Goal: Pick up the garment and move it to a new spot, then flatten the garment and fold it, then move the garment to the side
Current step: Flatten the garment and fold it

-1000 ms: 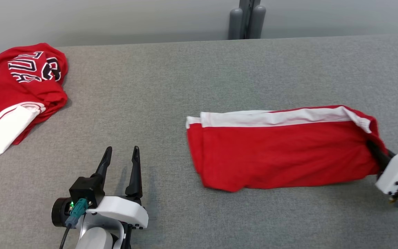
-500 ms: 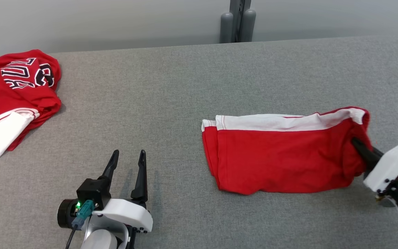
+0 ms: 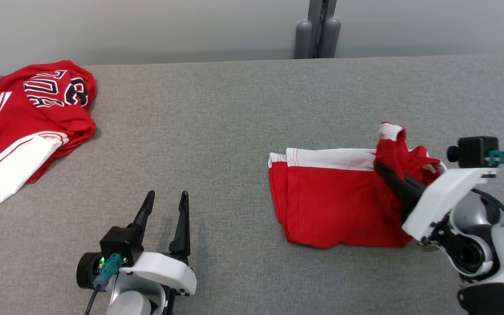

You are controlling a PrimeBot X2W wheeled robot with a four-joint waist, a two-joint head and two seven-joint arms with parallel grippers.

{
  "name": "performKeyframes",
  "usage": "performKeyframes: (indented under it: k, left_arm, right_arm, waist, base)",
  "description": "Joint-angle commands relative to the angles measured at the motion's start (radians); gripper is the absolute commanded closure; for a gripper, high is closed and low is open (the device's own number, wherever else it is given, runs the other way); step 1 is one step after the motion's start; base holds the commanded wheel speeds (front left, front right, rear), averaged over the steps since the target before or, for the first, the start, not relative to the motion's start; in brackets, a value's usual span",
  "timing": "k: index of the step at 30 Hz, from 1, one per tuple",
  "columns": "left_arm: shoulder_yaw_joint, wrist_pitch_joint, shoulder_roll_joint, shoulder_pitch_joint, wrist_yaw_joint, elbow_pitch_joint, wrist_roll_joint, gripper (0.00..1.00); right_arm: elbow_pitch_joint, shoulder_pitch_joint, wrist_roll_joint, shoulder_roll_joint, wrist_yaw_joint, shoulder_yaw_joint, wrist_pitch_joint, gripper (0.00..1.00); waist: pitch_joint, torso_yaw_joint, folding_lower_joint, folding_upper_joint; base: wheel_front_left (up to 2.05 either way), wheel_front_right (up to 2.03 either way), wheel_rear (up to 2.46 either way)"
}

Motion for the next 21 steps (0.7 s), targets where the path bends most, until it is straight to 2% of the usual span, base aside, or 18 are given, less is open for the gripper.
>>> performKeyframes:
  k: [1, 10, 21]
  left_arm:
    - [0.002, -0.001, 0.004, -0.004, 0.003, -0.004, -0.005, 0.00]
    - [-0.025, -0.001, 0.004, -0.019, 0.013, -0.010, -0.036, 0.00]
    - [-0.054, -0.001, 0.004, -0.037, 0.026, -0.007, -0.064, 0.00]
  right_arm:
    - [0.002, -0.018, -0.012, 0.004, 0.000, 0.011, 0.007, 1.00]
    - [0.115, -0.105, -0.100, 0.066, 0.000, 0.140, 0.027, 1.00]
    - [0.303, -0.188, -0.169, 0.095, 0.000, 0.222, -0.026, 0.99]
  waist:
    - [0.001, 0.003, 0.0000, 0.0000]
    - [0.004, 0.027, 0.0000, 0.0000]
    - [0.003, 0.052, 0.0000, 0.0000]
  base:
    - [0.00, 0.00, 0.00]
    - [0.00, 0.00, 0.00]
    - [0.00, 0.00, 0.00]
